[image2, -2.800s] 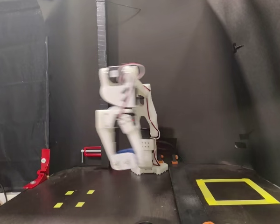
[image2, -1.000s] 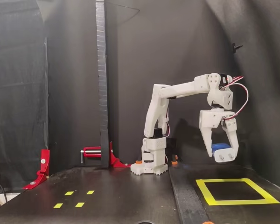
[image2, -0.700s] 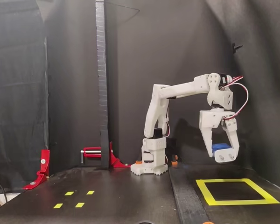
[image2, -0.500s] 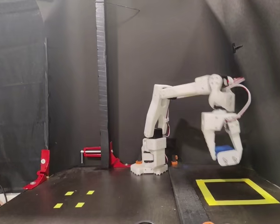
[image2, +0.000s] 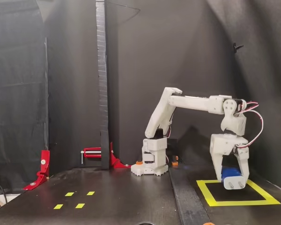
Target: Grasp the block and place it in the designated area.
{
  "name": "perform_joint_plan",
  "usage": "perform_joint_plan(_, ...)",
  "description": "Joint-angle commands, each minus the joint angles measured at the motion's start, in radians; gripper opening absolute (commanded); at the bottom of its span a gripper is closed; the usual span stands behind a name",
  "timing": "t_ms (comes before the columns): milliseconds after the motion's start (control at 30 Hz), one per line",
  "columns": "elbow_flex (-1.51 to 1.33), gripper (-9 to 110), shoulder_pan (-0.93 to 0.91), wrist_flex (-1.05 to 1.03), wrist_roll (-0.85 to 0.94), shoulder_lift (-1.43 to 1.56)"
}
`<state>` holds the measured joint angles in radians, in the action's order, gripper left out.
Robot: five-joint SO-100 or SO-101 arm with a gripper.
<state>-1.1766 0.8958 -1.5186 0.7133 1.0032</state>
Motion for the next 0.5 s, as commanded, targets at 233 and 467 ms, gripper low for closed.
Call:
perform_joint_plan(233,0.003,23,0.012,0.017,-0.012,-0.052)
perform_joint_plan(467,0.000,23,0.012,0.012,-0.011,-0.052)
